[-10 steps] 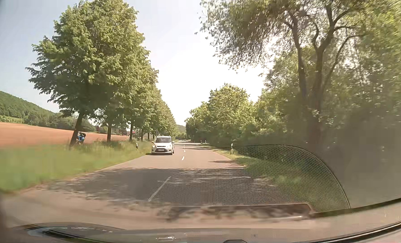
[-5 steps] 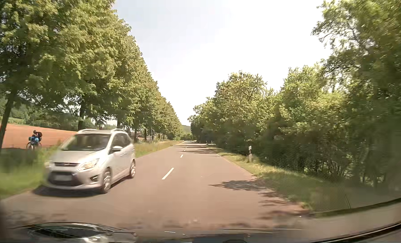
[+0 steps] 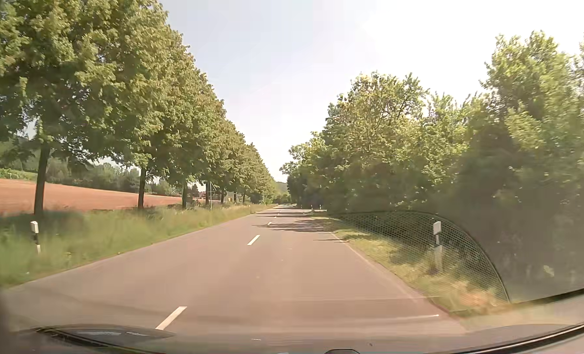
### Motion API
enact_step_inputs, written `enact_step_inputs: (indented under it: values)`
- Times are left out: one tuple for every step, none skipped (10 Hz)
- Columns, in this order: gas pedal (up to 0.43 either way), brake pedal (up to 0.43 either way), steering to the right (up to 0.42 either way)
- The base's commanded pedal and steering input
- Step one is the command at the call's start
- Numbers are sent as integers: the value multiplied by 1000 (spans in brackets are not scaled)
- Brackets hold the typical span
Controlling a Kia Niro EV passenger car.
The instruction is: Follow the waypoints while adhering to traffic rules and regulations
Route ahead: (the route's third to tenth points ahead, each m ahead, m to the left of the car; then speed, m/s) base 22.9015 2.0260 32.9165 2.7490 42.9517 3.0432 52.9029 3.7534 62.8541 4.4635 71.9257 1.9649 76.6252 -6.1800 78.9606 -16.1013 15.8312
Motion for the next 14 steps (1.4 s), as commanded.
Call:
enact_step_inputs:
  values:
    - [0,110,-20]
    - [0,104,-18]
    - [0,110,-17]
    - [0,110,-16]
    - [0,110,-15]
    - [0,110,-14]
    - [0,110,-14]
    - [0,110,-14]
    - [0,104,-13]
    - [0,104,-11]
    - [0,104,-9]
    - [0,110,-10]
    - [0,110,-10]
    - [0,110,-9]
